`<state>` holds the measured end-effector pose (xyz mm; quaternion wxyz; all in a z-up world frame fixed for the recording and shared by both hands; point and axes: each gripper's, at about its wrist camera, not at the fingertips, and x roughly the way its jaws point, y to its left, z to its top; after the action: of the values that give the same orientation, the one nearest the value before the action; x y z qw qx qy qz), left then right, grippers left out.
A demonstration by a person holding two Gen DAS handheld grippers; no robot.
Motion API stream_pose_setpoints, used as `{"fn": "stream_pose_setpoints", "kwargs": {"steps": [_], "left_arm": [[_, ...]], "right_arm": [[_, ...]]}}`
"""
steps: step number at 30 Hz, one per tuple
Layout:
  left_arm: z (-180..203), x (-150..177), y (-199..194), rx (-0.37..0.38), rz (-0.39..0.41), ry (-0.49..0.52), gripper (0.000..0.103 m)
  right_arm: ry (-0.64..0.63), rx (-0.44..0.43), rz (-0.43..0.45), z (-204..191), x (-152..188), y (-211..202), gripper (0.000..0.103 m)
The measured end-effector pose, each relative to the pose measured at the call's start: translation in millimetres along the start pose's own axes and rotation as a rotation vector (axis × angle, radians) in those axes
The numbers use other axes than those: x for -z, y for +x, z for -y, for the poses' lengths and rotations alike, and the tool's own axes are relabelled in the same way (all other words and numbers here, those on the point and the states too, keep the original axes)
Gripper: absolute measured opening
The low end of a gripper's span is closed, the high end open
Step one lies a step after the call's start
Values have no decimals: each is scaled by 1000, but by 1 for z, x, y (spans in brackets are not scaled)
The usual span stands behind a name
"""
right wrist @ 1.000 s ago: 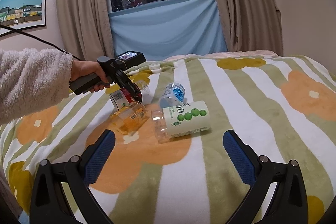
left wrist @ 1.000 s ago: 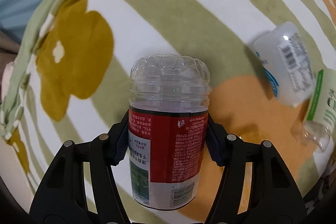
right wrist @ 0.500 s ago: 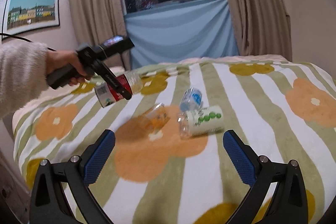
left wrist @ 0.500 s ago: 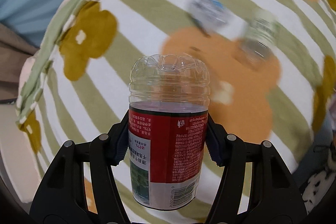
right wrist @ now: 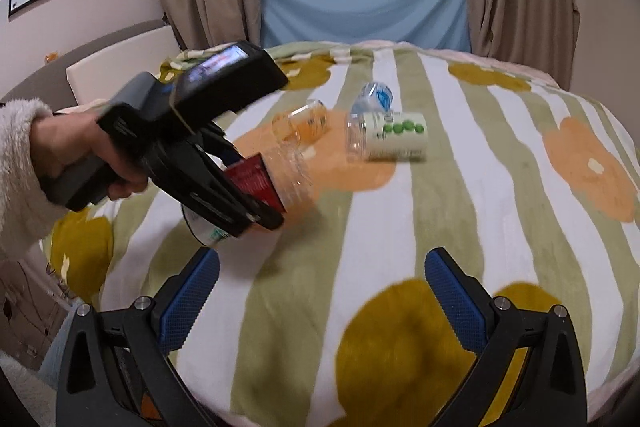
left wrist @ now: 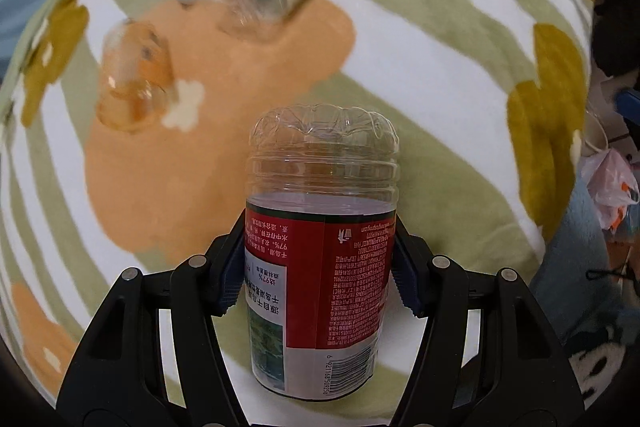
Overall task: Flip cup upside down
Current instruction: 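Lift the red-labelled bottle with the left gripper and release it on the bed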
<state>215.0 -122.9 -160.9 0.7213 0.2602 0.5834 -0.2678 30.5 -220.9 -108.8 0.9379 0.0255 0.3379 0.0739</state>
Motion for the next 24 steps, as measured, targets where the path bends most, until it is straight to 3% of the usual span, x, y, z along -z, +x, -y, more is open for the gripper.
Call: {"fn": "stream_pose_setpoints", "kwargs": {"steps": [12, 14, 16, 24], "left_arm": [[-3, -5, 11, -18, -41, -28, 62], [-3, -6, 11, -41, -40, -29, 74], [-4, -5, 10, -63, -27, -36, 101], [-5, -3, -5, -72, 0, -48, 102]], "right_arm": [[35, -2, -11, 3, 11, -8, 103], [42, -11, -13, 3, 11, -8, 103], [43, -11, -11, 2, 11, -8, 103], [64, -13, -1, 3, 8, -9, 103]]}}
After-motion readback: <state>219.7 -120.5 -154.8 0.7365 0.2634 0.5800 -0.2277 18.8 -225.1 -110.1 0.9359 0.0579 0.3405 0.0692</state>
